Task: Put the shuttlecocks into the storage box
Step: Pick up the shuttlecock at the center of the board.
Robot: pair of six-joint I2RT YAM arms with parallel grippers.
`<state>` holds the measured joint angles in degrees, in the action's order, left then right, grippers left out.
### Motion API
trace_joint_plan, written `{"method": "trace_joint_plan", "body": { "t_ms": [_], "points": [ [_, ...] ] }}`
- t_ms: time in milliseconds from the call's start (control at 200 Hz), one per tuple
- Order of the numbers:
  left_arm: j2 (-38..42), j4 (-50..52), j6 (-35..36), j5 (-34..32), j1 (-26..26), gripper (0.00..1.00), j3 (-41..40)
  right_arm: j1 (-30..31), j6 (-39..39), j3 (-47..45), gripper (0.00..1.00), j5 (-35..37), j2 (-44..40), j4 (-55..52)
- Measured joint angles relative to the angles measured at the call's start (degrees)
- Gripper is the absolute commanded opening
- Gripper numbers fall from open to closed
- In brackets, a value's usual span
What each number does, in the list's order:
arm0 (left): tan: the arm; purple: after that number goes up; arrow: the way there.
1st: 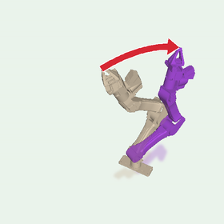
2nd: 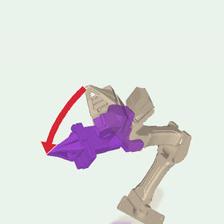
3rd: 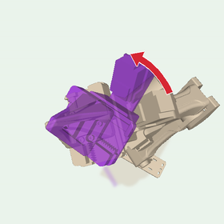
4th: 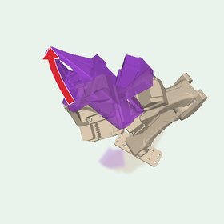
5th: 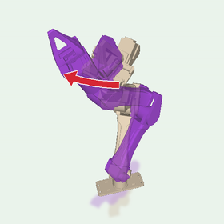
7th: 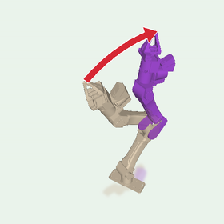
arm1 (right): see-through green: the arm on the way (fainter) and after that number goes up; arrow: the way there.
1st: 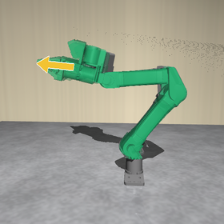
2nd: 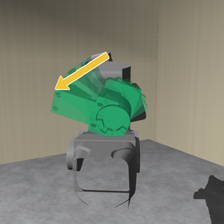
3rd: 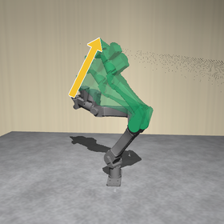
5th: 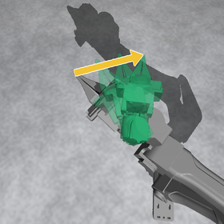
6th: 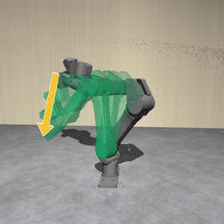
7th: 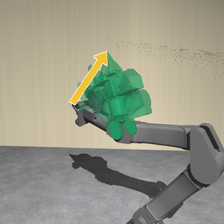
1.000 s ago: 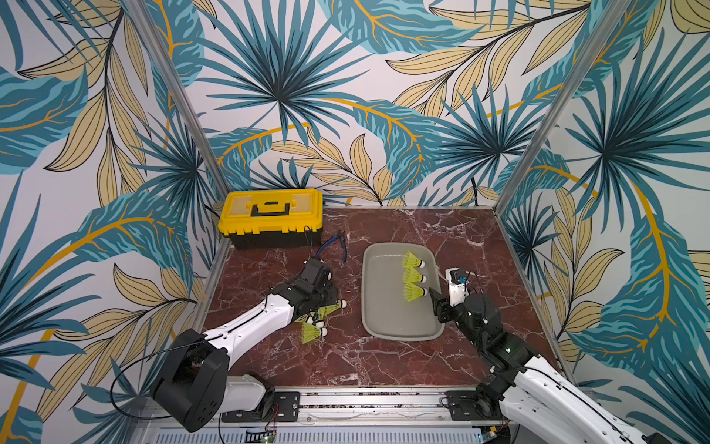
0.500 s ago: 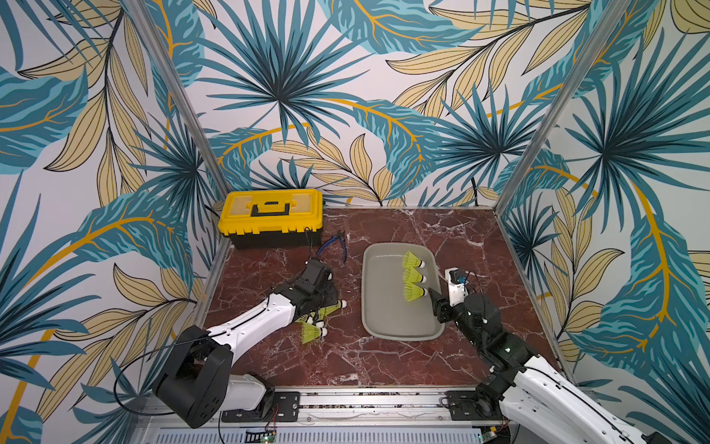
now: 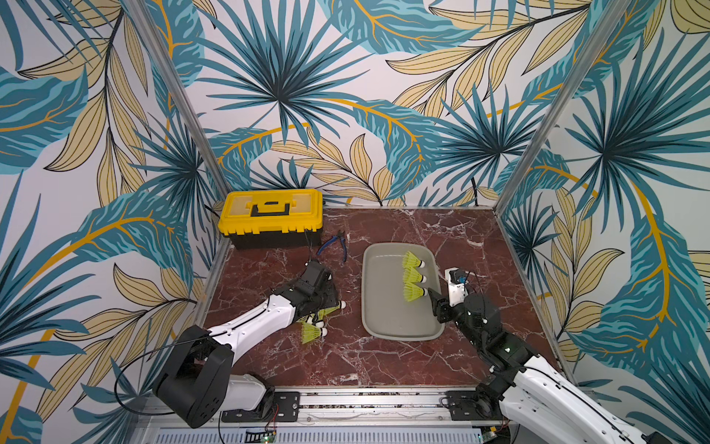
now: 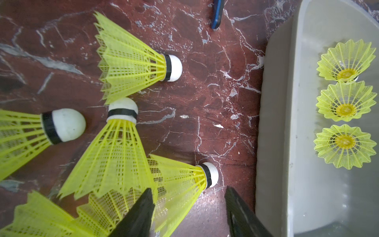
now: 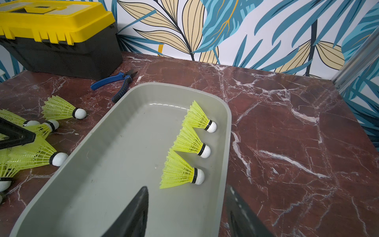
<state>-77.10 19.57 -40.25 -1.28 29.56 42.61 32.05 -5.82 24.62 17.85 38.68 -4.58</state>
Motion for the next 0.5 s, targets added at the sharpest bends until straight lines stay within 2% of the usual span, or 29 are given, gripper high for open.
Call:
{"method": "trace_joint_plan", "body": {
  "t_ms": [200,411,501],
  "points": [
    [2.0,-1.6,0.4,0.4,0.0,0.60,-2.1,0.0,-0.2,0.0,0.60,-0.3,0.3,0.0],
    [1.1,-2.3,0.5,0.6,0.0,0.47,-2.1,0.0,-0.2,0.0,0.60,-0.3,0.3,0.0],
    [-0.2,-2.4,0.3,0.9,0.0,0.45,-2.1,0.0,-0.2,0.0,0.60,-0.3,0.3,0.0]
  ]
}}
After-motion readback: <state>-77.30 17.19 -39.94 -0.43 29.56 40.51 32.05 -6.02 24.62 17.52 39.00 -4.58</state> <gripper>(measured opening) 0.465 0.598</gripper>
